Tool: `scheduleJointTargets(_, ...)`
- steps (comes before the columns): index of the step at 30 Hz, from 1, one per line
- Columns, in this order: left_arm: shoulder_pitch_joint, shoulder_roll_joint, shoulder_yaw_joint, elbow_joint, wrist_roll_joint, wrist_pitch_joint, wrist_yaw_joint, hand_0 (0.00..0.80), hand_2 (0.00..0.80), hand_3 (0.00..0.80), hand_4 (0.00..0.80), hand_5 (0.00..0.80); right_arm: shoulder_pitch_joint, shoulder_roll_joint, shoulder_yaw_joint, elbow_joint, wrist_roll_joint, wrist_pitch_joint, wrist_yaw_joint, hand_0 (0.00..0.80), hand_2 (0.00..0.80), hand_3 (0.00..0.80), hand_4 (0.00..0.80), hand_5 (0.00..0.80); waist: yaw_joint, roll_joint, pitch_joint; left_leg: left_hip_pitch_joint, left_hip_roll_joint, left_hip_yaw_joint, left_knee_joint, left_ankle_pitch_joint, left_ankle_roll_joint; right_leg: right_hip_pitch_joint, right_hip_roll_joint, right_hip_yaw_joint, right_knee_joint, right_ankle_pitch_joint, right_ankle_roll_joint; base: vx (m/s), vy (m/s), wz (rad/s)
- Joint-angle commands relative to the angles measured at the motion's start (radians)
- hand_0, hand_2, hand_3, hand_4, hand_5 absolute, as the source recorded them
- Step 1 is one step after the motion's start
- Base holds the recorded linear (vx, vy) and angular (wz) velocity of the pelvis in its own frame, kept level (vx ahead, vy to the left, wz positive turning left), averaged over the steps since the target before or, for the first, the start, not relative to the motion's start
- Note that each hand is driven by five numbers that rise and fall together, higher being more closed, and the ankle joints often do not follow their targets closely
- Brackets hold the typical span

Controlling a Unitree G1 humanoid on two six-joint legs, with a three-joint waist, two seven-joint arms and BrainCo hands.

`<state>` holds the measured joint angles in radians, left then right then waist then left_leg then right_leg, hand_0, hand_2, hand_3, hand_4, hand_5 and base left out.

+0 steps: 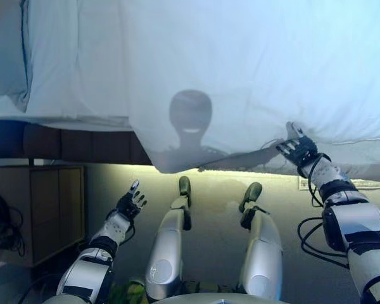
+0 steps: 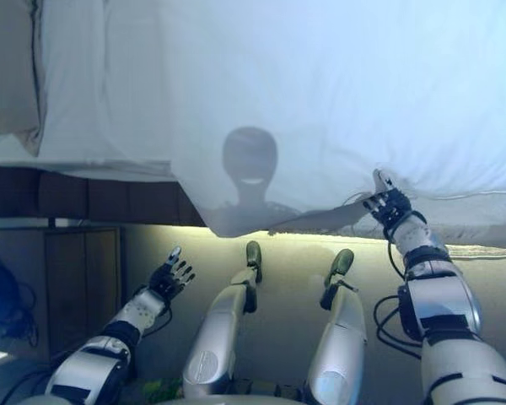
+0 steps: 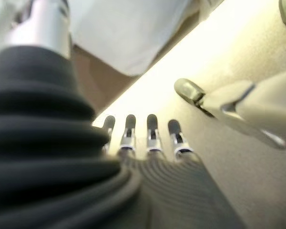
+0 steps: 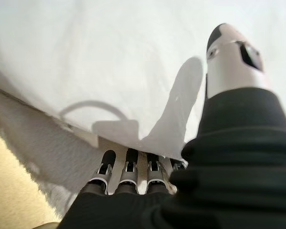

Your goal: Make the bed neatly

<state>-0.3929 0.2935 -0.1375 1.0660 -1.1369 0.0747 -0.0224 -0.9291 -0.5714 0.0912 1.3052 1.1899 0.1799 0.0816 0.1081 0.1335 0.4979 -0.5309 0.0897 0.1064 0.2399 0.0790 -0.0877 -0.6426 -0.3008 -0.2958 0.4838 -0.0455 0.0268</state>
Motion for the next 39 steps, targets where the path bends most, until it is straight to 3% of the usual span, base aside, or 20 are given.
scheduleJointTargets(1, 0.037, 0.029, -0.007, -0.021, -0.061, -0.022, 0.016, 0.000, 0.000, 0.000, 0.000, 0.000, -0.134, -0.075, 0.034, -0.043, 0.031, -0.049, -0.003, 0.000, 0.000, 0.000, 0.000, 0.000, 0.015, 0.008, 0.013, -0.112, 0.020, -0.032, 0.201, -0.137, -0.004, -0.033, -0.035, 0.077, -0.007, 0.014, 0.092, -0.014, 0.019, 0.04)
scheduleJointTargets(9, 0.126, 0.025, -0.010, -0.074, -0.063, -0.041, -0.023, 0.000, 0.000, 0.000, 0.000, 0.000, -0.246, -0.100, 0.082, -0.160, 0.005, -0.059, 0.031, 0.000, 0.000, 0.000, 0.000, 0.000, 0.026, 0.028, 0.005, -0.155, 0.033, -0.037, 0.222, -0.132, -0.008, -0.092, -0.046, 0.099, 0.056, -0.012, 0.084, -0.006, 0.018, 0.02)
scheduleJointTargets(10, 0.133, 0.027, -0.008, -0.074, -0.059, -0.039, -0.032, 0.000, 0.000, 0.000, 0.000, 0.000, -0.248, -0.097, 0.088, -0.171, 0.002, -0.062, 0.046, 0.260, 0.260, 0.260, 0.260, 0.260, 0.027, 0.027, 0.003, -0.151, 0.036, -0.036, 0.219, -0.130, -0.010, -0.088, -0.045, 0.098, 0.055, -0.012, 0.083, 0.000, 0.020, -0.04)
scheduleJointTargets(11, 0.142, 0.028, -0.006, -0.072, -0.054, -0.039, -0.045, 0.000, 0.000, 0.000, 0.000, 0.000, -0.251, -0.091, 0.096, -0.189, -0.001, -0.073, 0.072, 0.800, 0.800, 0.800, 0.800, 0.800, 0.027, 0.024, 0.000, -0.141, 0.040, -0.033, 0.213, -0.126, -0.013, -0.078, -0.044, 0.093, 0.051, -0.013, 0.083, 0.009, 0.033, -0.06)
scheduleJointTargets(18, 0.167, 0.009, 0.000, -0.061, -0.021, -0.041, -0.095, 0.000, 0.000, 0.000, 0.000, 0.000, -0.247, -0.079, 0.084, -0.211, -0.025, -0.015, 0.124, 0.800, 0.800, 0.800, 0.800, 0.800, 0.022, 0.017, -0.026, -0.042, 0.063, -0.002, 0.160, -0.109, -0.022, 0.011, -0.047, 0.067, 0.014, -0.015, 0.085, 0.038, 0.062, -0.07)
scheduleJointTargets(24, 0.173, -0.003, -0.020, -0.065, -0.006, -0.067, -0.110, 0.000, 0.000, 0.000, 0.000, 0.000, -0.236, -0.085, 0.064, -0.208, -0.064, -0.013, 0.117, 0.800, 0.800, 0.800, 0.800, 0.800, 0.021, 0.002, -0.054, 0.048, 0.078, 0.018, 0.118, -0.103, -0.026, 0.099, -0.047, 0.044, -0.023, -0.014, 0.089, 0.047, 0.028, -0.10)
scheduleJointTargets(28, 0.159, 0.016, -0.031, -0.081, 0.050, -0.116, -0.137, 0.000, 0.000, 0.000, 0.000, 0.000, -0.235, -0.088, 0.076, -0.209, -0.064, 0.007, 0.144, 0.800, 0.800, 0.800, 0.800, 0.800, 0.017, -0.013, -0.069, 0.091, 0.089, 0.021, 0.104, -0.098, -0.030, 0.146, -0.041, 0.037, -0.039, -0.013, 0.087, 0.062, 0.008, -0.03)
scheduleJointTargets(34, 0.060, 0.076, -0.071, -0.310, -0.085, -0.169, -0.116, 0.000, 0.000, 0.000, 0.000, 0.000, -0.215, -0.067, 0.119, -0.286, -0.041, -0.001, 0.151, 0.800, 0.800, 0.800, 0.800, 0.800, 0.008, -0.031, -0.075, 0.102, 0.101, 0.020, 0.122, -0.102, -0.029, 0.162, -0.031, 0.039, -0.027, -0.017, 0.082, 0.031, -0.009, -0.01)
scheduleJointTargets(39, -0.092, 0.035, -0.108, -0.432, -0.225, -0.229, -0.066, 0.000, 0.000, 0.000, 0.000, 0.000, -0.264, -0.010, 0.149, -0.332, 0.009, -0.049, 0.128, 0.800, 0.800, 0.800, 0.800, 0.800, -0.005, -0.056, -0.052, 0.067, 0.104, 0.004, 0.140, -0.105, -0.027, 0.142, -0.005, 0.046, -0.013, -0.022, 0.072, -0.036, -0.069, -0.03)
